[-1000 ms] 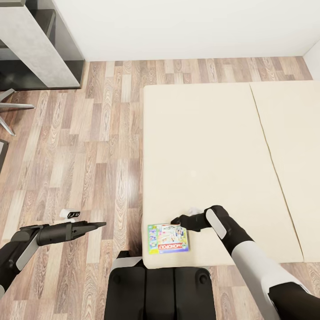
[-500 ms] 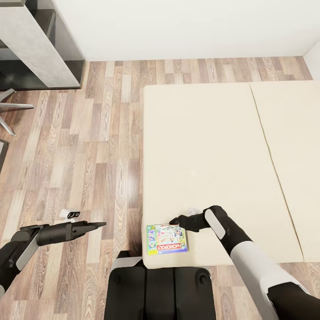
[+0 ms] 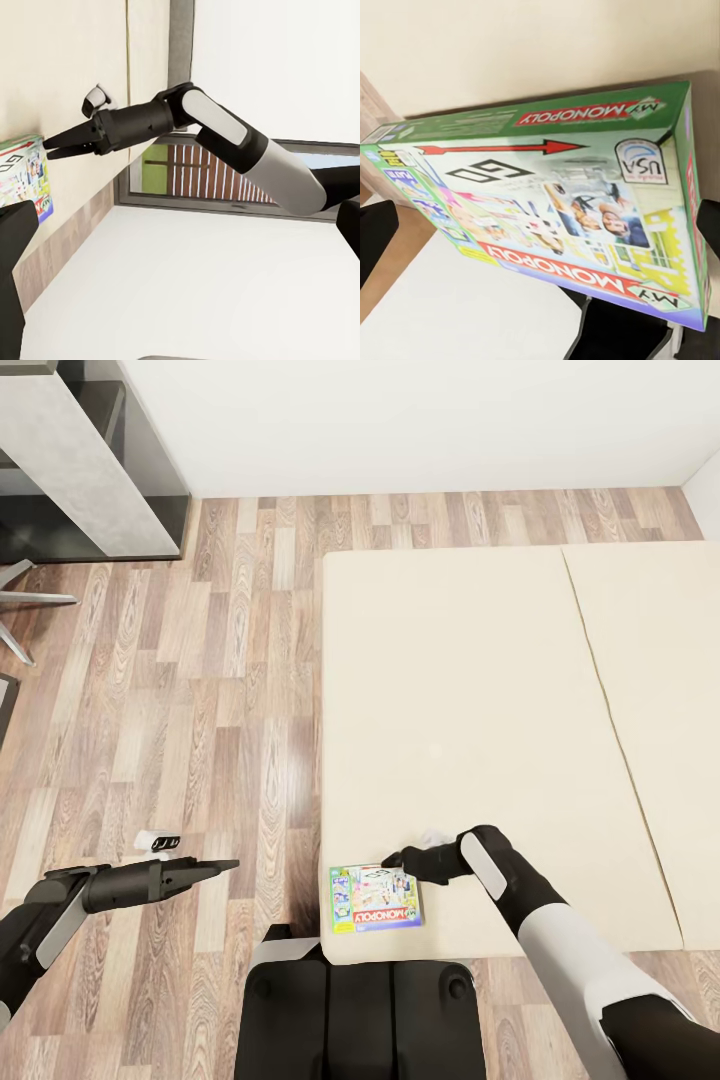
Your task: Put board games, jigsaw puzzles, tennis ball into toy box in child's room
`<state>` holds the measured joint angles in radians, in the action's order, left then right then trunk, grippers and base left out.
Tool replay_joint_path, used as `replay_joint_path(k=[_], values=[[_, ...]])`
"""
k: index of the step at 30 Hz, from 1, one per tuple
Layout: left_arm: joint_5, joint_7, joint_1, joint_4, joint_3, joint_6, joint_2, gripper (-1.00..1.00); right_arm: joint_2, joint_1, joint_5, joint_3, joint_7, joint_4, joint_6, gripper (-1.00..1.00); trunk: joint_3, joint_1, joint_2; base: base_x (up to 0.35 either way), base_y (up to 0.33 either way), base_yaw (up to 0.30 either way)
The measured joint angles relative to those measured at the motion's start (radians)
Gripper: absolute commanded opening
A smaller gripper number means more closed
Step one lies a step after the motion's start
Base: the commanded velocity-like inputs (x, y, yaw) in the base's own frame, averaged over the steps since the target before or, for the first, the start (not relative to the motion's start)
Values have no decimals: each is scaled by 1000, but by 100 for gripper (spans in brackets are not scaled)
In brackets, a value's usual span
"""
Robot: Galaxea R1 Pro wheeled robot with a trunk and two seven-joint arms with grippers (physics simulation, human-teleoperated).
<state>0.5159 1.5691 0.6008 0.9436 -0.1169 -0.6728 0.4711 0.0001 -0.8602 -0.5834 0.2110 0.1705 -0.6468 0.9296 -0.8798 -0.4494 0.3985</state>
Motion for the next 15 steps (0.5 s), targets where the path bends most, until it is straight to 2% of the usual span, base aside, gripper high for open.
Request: replay_joint_path(k=[15], values=[[0, 0, 0, 0, 1, 0, 0, 100, 1, 0, -4, -2, 2, 4, -3, 100, 0, 0, 0, 0, 0, 0]])
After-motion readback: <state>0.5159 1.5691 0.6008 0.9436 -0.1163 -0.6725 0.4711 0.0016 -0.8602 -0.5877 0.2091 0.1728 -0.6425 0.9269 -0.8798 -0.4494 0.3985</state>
